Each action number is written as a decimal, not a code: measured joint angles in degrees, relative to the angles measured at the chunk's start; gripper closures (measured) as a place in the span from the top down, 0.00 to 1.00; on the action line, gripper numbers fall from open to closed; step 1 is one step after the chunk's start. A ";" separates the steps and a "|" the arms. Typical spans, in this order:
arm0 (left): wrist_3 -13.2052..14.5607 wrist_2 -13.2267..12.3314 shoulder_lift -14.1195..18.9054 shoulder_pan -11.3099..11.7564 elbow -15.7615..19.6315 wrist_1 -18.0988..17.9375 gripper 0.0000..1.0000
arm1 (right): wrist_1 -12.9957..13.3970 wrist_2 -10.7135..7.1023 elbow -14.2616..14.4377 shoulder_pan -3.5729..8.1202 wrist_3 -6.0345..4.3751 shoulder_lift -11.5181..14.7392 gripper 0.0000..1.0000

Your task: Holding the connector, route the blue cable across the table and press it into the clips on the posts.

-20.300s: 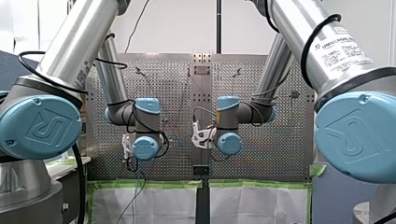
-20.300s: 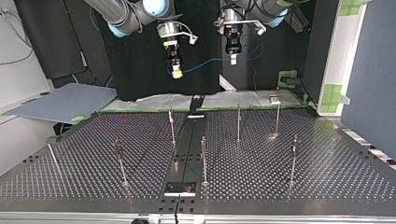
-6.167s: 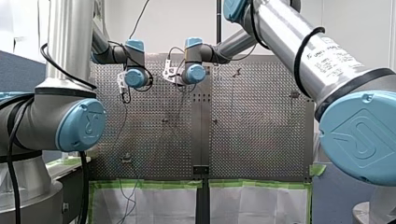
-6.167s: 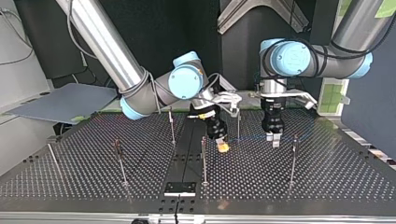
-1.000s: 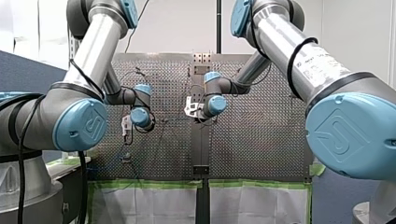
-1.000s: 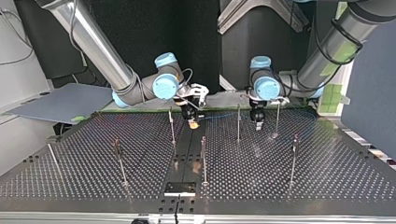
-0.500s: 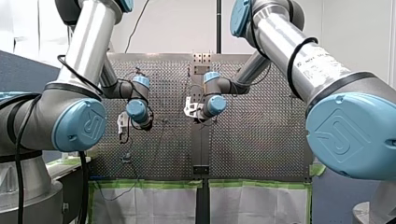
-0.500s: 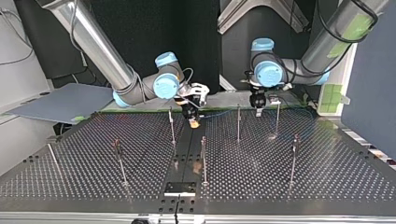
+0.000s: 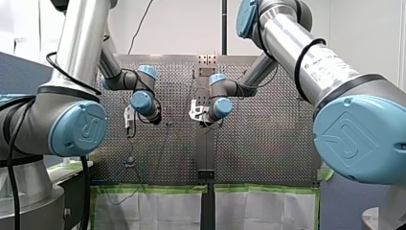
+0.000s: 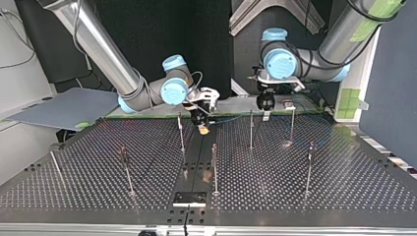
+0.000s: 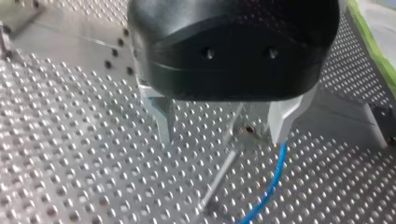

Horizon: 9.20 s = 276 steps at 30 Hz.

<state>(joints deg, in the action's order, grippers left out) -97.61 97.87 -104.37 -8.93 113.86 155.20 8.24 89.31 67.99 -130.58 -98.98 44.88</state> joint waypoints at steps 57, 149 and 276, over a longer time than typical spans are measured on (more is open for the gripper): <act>-6.51 8.58 -15.20 -11.66 -10.05 -12.46 1.00 | -0.76 0.09 0.01 2.22 0.00 0.00 0.00; -7.35 14.01 -8.11 -11.40 -18.55 2.11 0.02 | -8.18 -2.55 -0.46 4.19 0.08 11.54 0.00; -5.22 1.29 4.42 -9.81 -21.78 16.27 1.00 | -11.34 -10.81 -3.61 12.61 -2.81 18.72 0.00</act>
<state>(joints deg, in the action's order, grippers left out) -102.83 99.16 -99.95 -18.74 92.09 171.48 -3.10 78.49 64.39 -117.98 -101.79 63.60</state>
